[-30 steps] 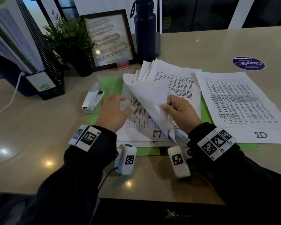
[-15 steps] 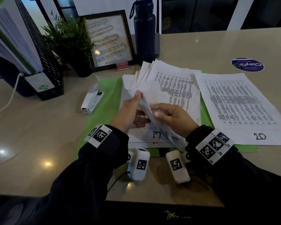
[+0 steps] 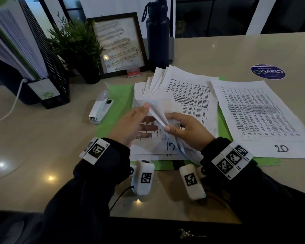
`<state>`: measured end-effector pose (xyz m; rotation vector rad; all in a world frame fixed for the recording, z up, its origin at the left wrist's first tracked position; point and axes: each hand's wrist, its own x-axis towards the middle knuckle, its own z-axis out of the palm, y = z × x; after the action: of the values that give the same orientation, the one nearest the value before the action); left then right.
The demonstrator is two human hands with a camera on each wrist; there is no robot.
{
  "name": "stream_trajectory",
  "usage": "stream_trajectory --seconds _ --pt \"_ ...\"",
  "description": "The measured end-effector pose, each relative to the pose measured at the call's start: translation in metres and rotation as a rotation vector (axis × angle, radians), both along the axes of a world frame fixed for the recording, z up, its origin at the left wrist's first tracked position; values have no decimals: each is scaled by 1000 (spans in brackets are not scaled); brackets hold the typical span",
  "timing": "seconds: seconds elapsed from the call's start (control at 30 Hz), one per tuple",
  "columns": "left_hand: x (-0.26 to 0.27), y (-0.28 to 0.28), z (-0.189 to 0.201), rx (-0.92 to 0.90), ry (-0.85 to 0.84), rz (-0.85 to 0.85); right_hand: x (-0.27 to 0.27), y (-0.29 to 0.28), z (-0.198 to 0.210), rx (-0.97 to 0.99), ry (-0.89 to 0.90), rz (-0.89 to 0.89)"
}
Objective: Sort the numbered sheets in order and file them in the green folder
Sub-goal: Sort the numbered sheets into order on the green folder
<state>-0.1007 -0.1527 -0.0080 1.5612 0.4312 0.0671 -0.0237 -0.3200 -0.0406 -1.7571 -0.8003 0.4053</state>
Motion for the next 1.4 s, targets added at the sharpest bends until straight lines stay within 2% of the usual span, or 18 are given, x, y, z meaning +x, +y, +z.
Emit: stream_trajectory --seconds 0.2,0.3,0.43,0.57,0.7,0.83,0.9,0.97,1.07,1.13,1.23,1.3,1.4 --pt "3 -10 2 26 -2 -12 0 1 0 -40 -78 -55" --pt "1 -9 0 88 2 12 3 1 -3 -81 -136 -166" --pt "-4 4 -4 170 33 50 8 -2 -5 -13 -167 -357" --pt "-9 21 -3 219 99 92 9 -4 -5 90 -114 -473" --pt "-11 30 -3 230 178 172 10 -5 -6 167 -107 -525" --pt "-11 33 -3 257 256 172 9 -4 -6 139 -123 -516" --pt "-12 31 -2 358 258 160 8 -3 -5 136 -99 -493" --pt "-10 30 0 564 236 146 6 -4 -4 120 -92 -443" --pt "-10 20 10 750 76 177 3 -2 -3 103 -147 -338" --pt "-9 7 15 684 49 89 1 0 -3 121 -143 -322" --pt "-5 -17 12 328 115 -90 0 0 -2 149 -95 -260" --pt "-1 -25 8 186 128 -67 -1 -1 -2 88 -112 -181" --pt "1 -29 5 118 116 -44 1 0 -3 8 -77 -121"
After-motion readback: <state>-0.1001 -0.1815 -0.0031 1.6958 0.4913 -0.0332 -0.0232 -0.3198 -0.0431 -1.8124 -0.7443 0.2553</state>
